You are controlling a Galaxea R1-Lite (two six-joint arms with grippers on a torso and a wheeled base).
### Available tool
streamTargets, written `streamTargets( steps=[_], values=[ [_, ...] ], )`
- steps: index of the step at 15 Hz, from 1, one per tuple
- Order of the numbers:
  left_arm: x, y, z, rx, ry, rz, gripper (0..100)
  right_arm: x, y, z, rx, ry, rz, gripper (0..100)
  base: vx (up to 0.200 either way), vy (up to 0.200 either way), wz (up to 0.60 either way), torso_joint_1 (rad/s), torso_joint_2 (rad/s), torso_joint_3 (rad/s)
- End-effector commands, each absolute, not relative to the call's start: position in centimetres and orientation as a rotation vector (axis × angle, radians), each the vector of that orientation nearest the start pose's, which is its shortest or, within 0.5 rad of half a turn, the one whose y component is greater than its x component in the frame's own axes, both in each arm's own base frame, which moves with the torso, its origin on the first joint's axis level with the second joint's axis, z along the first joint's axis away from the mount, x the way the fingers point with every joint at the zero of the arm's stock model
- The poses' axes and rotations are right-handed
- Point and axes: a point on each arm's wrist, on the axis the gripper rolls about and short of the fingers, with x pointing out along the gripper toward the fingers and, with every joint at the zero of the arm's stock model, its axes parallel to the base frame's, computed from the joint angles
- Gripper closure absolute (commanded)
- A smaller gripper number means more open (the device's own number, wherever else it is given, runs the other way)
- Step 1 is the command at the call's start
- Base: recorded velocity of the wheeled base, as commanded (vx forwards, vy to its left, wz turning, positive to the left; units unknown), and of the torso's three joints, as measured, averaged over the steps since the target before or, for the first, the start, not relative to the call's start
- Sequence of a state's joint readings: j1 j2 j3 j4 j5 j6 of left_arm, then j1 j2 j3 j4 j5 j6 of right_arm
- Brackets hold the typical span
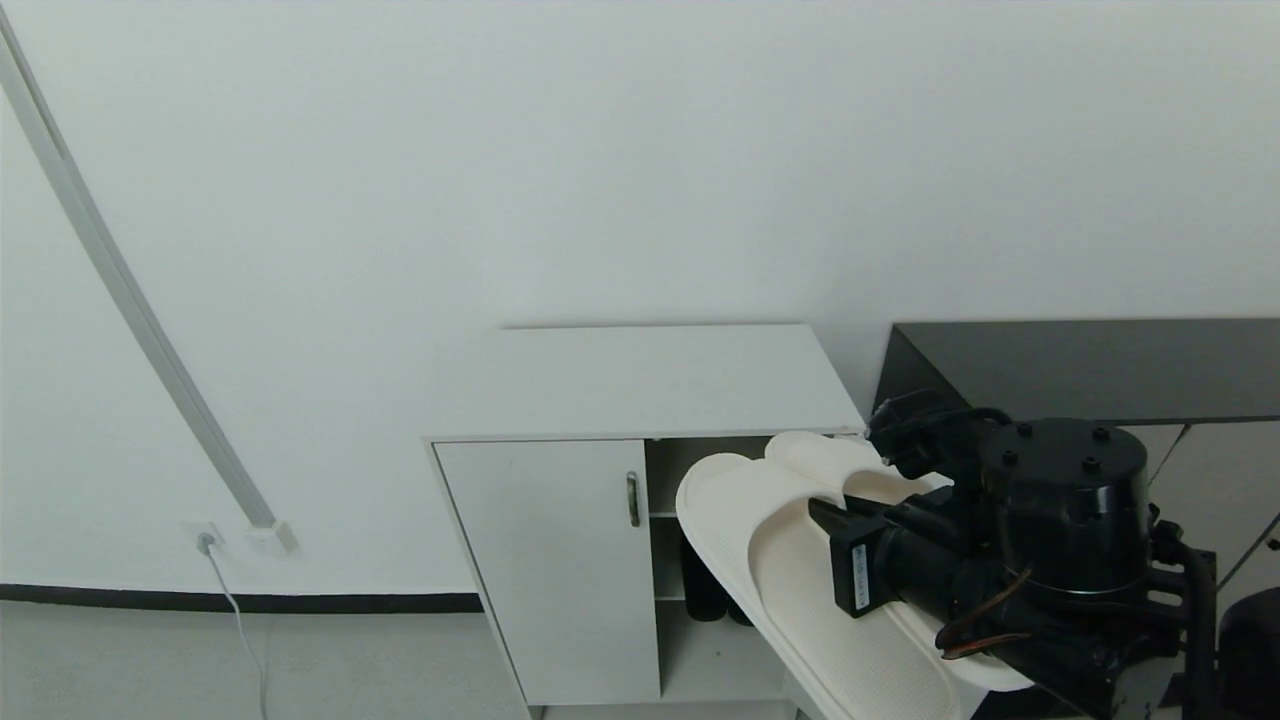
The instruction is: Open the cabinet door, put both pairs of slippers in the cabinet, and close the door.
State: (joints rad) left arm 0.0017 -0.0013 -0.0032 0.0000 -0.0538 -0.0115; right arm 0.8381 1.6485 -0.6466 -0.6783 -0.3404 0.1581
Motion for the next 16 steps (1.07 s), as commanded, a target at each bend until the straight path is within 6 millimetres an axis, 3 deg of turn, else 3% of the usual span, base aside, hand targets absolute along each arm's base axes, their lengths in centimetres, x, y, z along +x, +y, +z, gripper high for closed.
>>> streamTargets(
  steps=[1,16],
  values=[
    [-2.31,-0.12,7.63,-0.012,-0.003,-0.052,100,19.05,20.09,15.8,-0.033,0.317,0.471,100,0.0,0.0,0.0,-0.115,0.29,0.168],
    [-2.31,-0.12,7.63,-0.009,-0.003,-0.052,100,19.07,20.31,15.11,-0.039,0.325,0.473,100,0.0,0.0,0.0,-0.196,0.47,0.272]
  ],
)
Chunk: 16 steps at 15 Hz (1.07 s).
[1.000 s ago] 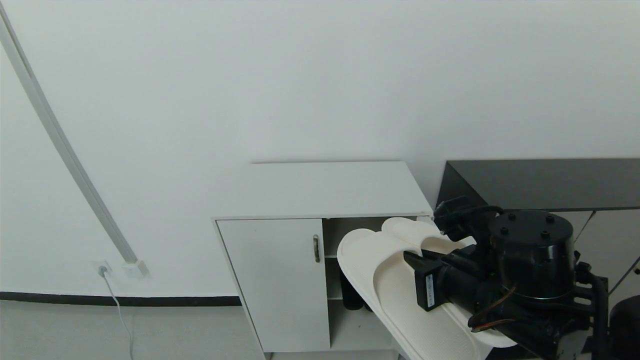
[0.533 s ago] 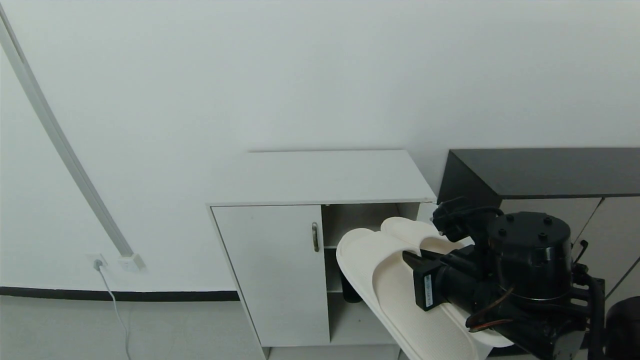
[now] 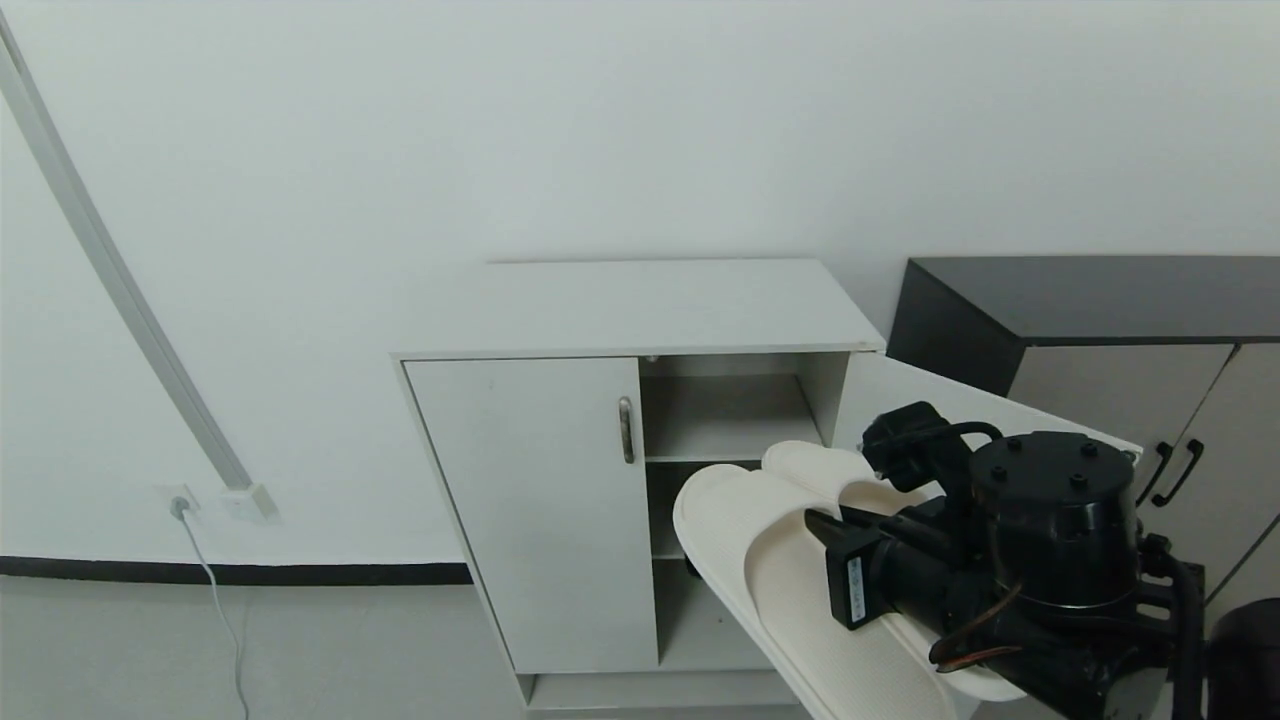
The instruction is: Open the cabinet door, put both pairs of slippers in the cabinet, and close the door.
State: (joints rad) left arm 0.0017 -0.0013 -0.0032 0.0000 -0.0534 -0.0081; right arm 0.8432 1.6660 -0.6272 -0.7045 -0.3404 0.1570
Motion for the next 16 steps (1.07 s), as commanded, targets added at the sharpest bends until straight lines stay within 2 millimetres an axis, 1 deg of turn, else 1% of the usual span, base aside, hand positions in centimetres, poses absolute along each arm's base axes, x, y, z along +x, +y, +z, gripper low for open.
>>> streamTargets(
  steps=[1,5,7,10,16],
  values=[
    [-2.3,-0.1,7.6,-0.009,-0.003,-0.052,100,19.1,20.4,15.1,-0.039,0.323,0.475,100,0.0,0.0,0.0,-0.188,0.52,0.32],
    [-2.3,-0.1,7.6,-0.009,-0.003,-0.052,100,18.9,20.2,14.9,-0.029,0.309,0.475,100,0.0,0.0,0.0,-0.184,0.5,0.312],
    [-2.3,-0.1,7.6,-0.011,-0.003,-0.052,100,18.7,20.0,14.2,-0.038,0.319,0.474,100,0.0,0.0,0.0,-0.168,0.5,0.327],
    [-2.3,-0.1,7.6,-0.009,-0.003,-0.052,100,19.2,20.5,13.3,-0.036,0.316,0.471,100,0.0,0.0,0.0,-0.154,0.49,0.323],
    [-2.3,-0.1,7.6,-0.006,-0.003,-0.051,100,19.3,20.5,13.4,-0.055,0.297,0.449,100,0.0,0.0,0.0,-0.106,0.46,0.347]
  ],
)
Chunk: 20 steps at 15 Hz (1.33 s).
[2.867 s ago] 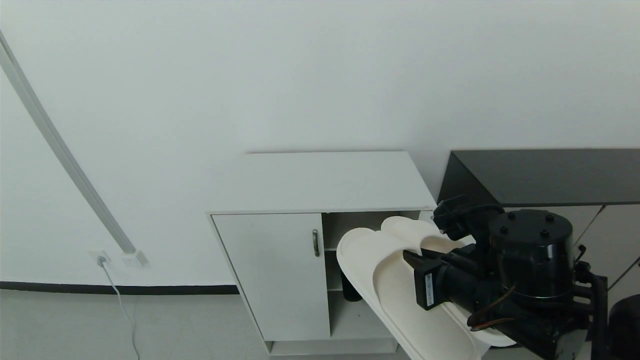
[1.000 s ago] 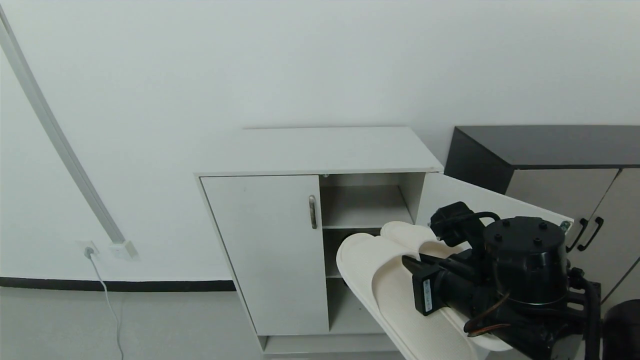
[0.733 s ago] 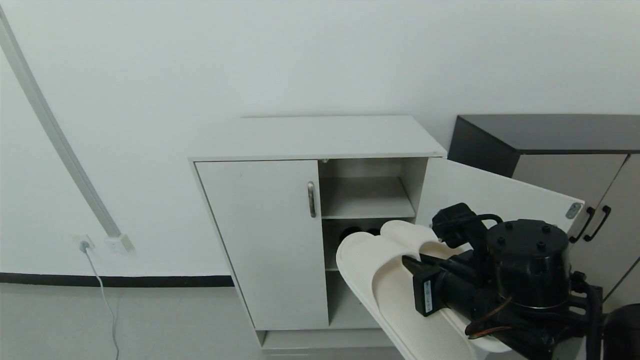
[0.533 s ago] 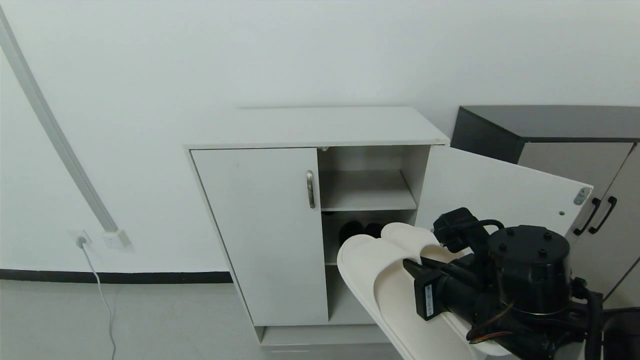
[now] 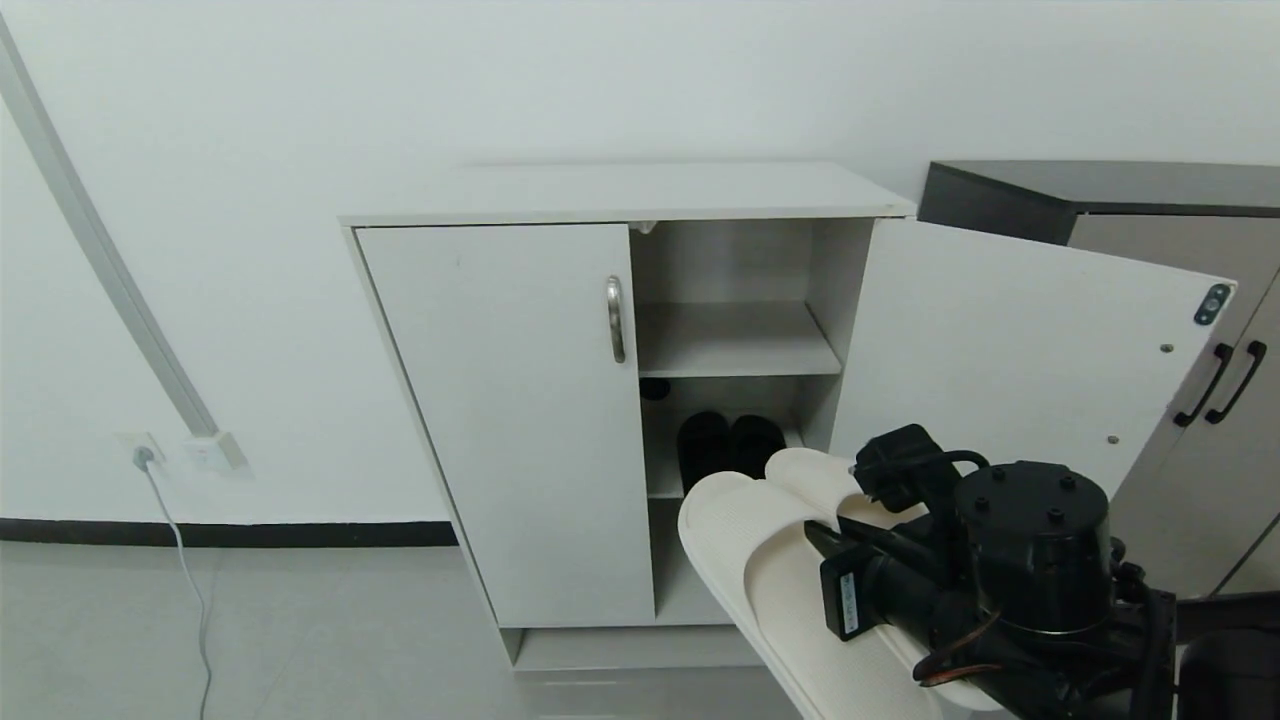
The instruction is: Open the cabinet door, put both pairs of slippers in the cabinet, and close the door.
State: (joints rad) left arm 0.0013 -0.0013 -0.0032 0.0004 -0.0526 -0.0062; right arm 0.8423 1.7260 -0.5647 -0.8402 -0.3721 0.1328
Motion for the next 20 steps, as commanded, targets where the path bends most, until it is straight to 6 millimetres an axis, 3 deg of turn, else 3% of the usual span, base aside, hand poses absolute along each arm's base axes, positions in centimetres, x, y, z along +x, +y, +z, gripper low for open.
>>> streamTargets(
  steps=[1,4,11,13,16,18,20],
  values=[
    [-2.3,-0.1,7.6,-0.009,-0.003,-0.051,100,19.3,20.6,13.5,-0.059,0.293,0.453,100,0.0,0.0,0.0,-0.076,0.45,0.378],
    [-2.3,-0.1,7.6,-0.009,-0.003,-0.052,100,19.4,20.8,13.4,-0.059,0.294,0.456,100,0.0,0.0,0.0,-0.025,0.41,0.364],
    [-2.3,-0.1,7.6,-0.009,-0.003,-0.052,100,19.2,21.4,13.3,-0.072,0.276,0.445,100,0.0,0.0,0.0,0.001,0.01,0.007],
    [-2.3,-0.1,7.6,-0.008,-0.003,-0.052,100,20.6,22.8,13.3,-0.051,0.215,0.373,100,0.0,0.0,0.0,-0.01,0.18,0.134],
    [-2.3,-0.1,7.6,-0.006,-0.003,-0.055,100,24.3,27.0,12.9,0.02,0.14,0.101,100,0.0,0.0,0.0,0.002,0.03,0.015],
    [-2.3,-0.1,7.6,-0.003,-0.003,-0.055,100,25.2,27.9,12.9,0.004,0.152,0.078,100,0.0,0.0,0.0,0.0,0.0,0.0],
    [-2.3,-0.1,7.6,-0.005,-0.003,-0.057,100,26.4,28.9,15.7,0.031,0.164,0.052,100,0.0,0.0,0.0,0.0,0.0,0.0]
  ],
)
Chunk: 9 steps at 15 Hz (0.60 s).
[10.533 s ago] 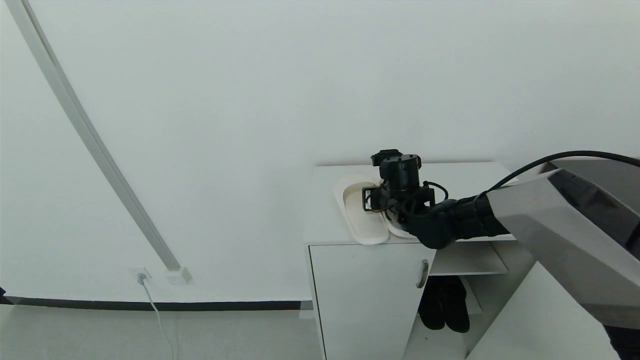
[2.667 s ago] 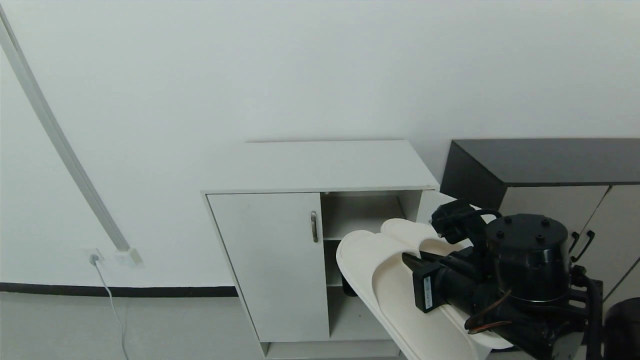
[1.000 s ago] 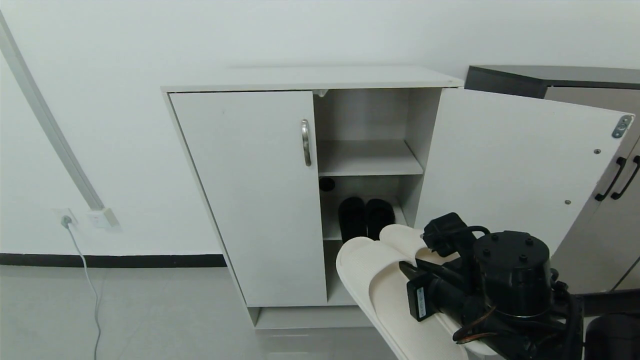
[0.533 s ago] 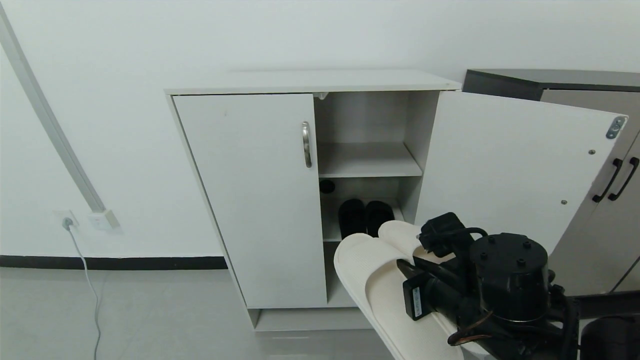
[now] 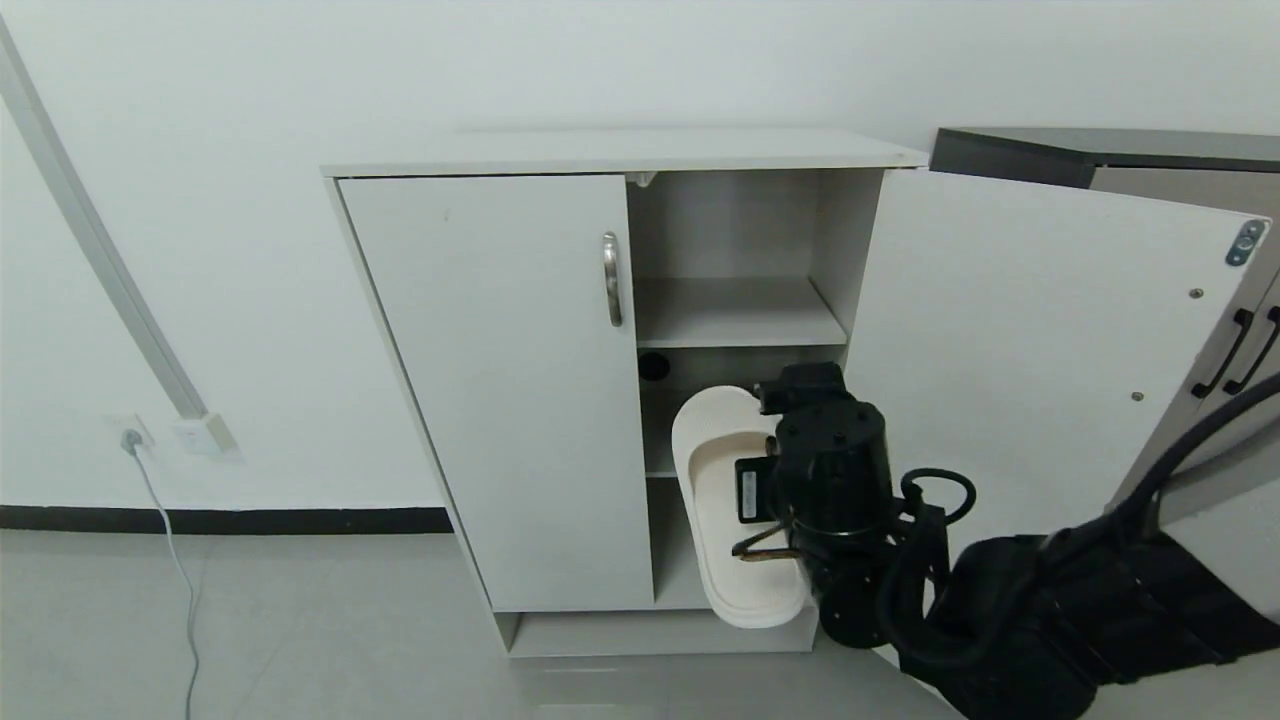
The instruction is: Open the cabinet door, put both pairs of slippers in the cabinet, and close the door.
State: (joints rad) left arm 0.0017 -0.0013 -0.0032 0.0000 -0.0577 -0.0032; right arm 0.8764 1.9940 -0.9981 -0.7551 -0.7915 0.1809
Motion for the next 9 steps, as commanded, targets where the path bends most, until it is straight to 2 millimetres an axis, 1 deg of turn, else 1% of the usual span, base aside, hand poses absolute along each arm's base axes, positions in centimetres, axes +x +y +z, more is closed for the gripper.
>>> streamTargets(
  steps=[1,2,3,5,9],
  values=[
    [-2.3,-0.1,7.6,-0.003,-0.003,-0.057,100,26.7,29.3,16.8,0.032,0.175,0.047,100,0.0,0.0,0.0,0.0,0.0,0.0],
    [-2.3,-0.1,7.6,-0.005,-0.003,-0.057,100,27.0,29.4,17.6,0.028,0.177,0.035,100,0.0,0.0,0.0,0.0,0.0,0.0],
    [-2.3,-0.1,7.6,-0.005,-0.003,-0.055,100,27.6,29.9,19.0,0.029,0.173,0.017,100,0.0,0.0,0.0,0.0,0.0,0.0],
    [-2.3,-0.1,7.6,-0.008,-0.003,-0.054,100,28.2,30.2,19.8,0.03,0.171,0.012,100,0.0,0.0,0.0,0.0,0.0,0.0],
    [-2.3,-0.1,7.6,-0.008,-0.003,-0.052,100,28.7,30.0,19.4,0.018,0.184,0.001,100,0.0,0.0,0.0,0.0,0.0,0.0]
  ],
)
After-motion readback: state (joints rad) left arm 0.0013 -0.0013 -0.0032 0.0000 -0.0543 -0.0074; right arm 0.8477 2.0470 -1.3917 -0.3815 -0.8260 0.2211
